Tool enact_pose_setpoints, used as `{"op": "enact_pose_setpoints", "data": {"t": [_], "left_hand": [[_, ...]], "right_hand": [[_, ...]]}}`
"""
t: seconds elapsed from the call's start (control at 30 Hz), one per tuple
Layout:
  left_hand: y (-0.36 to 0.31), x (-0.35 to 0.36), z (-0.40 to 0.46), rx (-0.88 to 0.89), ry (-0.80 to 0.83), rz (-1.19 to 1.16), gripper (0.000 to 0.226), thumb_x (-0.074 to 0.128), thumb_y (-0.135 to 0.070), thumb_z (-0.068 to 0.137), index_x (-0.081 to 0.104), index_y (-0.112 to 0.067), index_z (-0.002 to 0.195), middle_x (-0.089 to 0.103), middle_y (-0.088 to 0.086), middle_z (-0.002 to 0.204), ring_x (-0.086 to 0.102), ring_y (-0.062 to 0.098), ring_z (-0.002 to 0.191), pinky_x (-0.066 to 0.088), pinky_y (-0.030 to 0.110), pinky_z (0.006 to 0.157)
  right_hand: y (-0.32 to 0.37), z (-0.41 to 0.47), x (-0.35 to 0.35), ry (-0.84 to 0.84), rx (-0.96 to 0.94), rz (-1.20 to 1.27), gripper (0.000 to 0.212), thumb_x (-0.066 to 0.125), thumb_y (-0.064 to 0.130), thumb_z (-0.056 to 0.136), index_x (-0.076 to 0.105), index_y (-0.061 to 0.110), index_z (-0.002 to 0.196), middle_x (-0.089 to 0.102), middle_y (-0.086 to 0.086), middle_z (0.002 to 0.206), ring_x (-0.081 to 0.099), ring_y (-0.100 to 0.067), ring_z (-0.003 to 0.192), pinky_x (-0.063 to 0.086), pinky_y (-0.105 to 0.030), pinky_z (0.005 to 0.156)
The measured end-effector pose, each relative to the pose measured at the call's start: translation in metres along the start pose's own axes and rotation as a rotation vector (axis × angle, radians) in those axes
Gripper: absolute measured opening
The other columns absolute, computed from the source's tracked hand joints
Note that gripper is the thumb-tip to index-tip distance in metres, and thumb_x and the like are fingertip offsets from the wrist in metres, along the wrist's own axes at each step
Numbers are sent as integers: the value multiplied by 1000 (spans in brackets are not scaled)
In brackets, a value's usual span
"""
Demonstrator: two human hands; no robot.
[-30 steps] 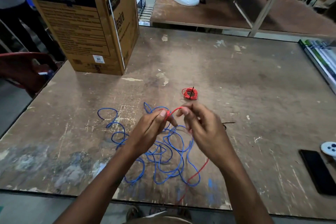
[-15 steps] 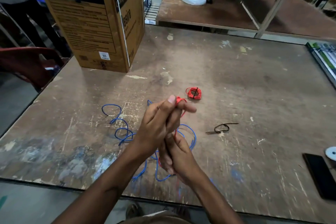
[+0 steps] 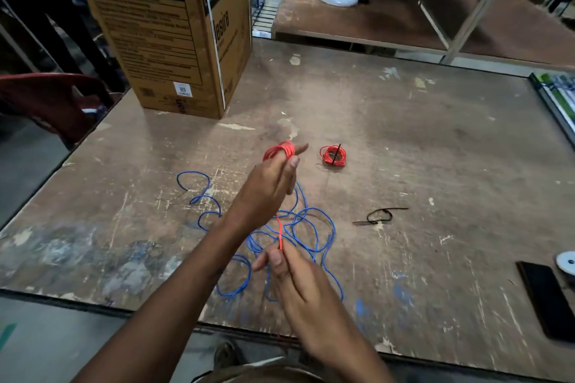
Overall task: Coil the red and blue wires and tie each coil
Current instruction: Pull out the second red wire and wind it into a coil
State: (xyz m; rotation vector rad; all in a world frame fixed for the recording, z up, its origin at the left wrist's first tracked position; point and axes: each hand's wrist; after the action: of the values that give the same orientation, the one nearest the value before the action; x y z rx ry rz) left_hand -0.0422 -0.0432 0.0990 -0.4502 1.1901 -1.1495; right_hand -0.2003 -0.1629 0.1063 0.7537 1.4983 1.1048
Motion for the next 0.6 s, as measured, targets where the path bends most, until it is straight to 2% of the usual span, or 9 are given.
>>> {"op": "enact_pose_setpoints", "data": {"t": [0.07, 0.13, 0.2, 0.27, 0.33, 0.37, 0.47, 0.53, 0.6], "left_hand": [[12, 2, -13, -40, 90, 0, 43, 39, -23, 116, 61, -59, 110, 65, -3, 78, 60, 7, 69, 46, 30, 72], [23, 5, -29, -98, 160, -42, 35, 37, -31, 116, 66, -47, 106, 67, -8, 83, 59, 6, 68, 50, 33, 72], [22, 9, -47, -114, 187, -116, 39, 34, -32, 115, 71, -37, 103, 53, -8, 71, 51, 9, 63, 44, 34, 66], [9, 11, -60, -125, 202, -218, 46, 31, -28, 116, 75, -30, 105, 39, -7, 66, 40, 8, 59, 35, 28, 62], [-6, 11, -69, -133, 216, -293, 48, 30, -29, 116, 77, -22, 104, 35, -8, 66, 36, 9, 58, 32, 28, 60], [-13, 10, -71, -131, 222, -318, 49, 30, -29, 116, 77, -21, 102, 34, -7, 65, 34, 11, 58, 31, 28, 60], [-37, 6, -71, -119, 223, -435, 48, 32, -28, 115, 74, -12, 98, 32, -3, 64, 31, 17, 58, 28, 32, 59], [-52, 3, -64, -129, 184, -546, 45, 34, -28, 113, 69, -11, 91, 32, -3, 64, 30, 15, 57, 29, 29, 59], [-59, 3, -55, -139, 134, -612, 41, 33, -24, 113, 67, -16, 91, 34, -4, 62, 33, 11, 56, 33, 24, 58]], "right_hand": [[8, 5, -14, -121, -38, -124, 36, 33, 47, 115, 64, 31, 105, 69, 14, 89, 65, -7, 81, 51, -34, 79], [10, 16, -31, -269, -64, -140, 33, 38, 40, 115, 66, 28, 102, 70, 21, 92, 67, 1, 89, 49, -23, 80], [10, 31, -53, -378, -106, -125, 29, 45, 30, 115, 69, 23, 101, 68, 23, 84, 64, 7, 78, 43, -15, 72], [4, 52, -70, -452, -134, -103, 27, 51, 27, 113, 72, 20, 99, 64, 15, 73, 50, 1, 58, 37, -20, 61], [-13, 75, -78, -505, -108, -17, 23, 59, 29, 110, 75, 21, 95, 61, 12, 68, 42, -4, 55, 36, -27, 58], [-24, 86, -80, -523, -86, 55, 19, 65, 29, 106, 76, 20, 94, 62, 13, 69, 45, -5, 58, 38, -27, 60], [-56, 101, -74, -499, 20, 255, 9, 81, 19, 94, 78, 24, 88, 63, 4, 71, 56, -8, 63, 46, -25, 62], [-72, 92, -52, -400, 30, 287, 15, 74, 7, 98, 79, 21, 96, 66, 13, 71, 56, 0, 63, 45, -20, 60], [-78, 67, -22, -299, -12, 280, 18, 62, 8, 105, 77, 15, 110, 65, 17, 75, 54, 2, 65, 44, -18, 61]]}}
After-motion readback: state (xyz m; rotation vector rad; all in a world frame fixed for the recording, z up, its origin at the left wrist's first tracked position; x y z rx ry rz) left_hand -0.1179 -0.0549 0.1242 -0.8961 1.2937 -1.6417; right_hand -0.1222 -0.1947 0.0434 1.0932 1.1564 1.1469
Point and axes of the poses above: each hand's wrist, its own z-axis towards the middle knuckle, its own x-axis out of the palm, y = z × x
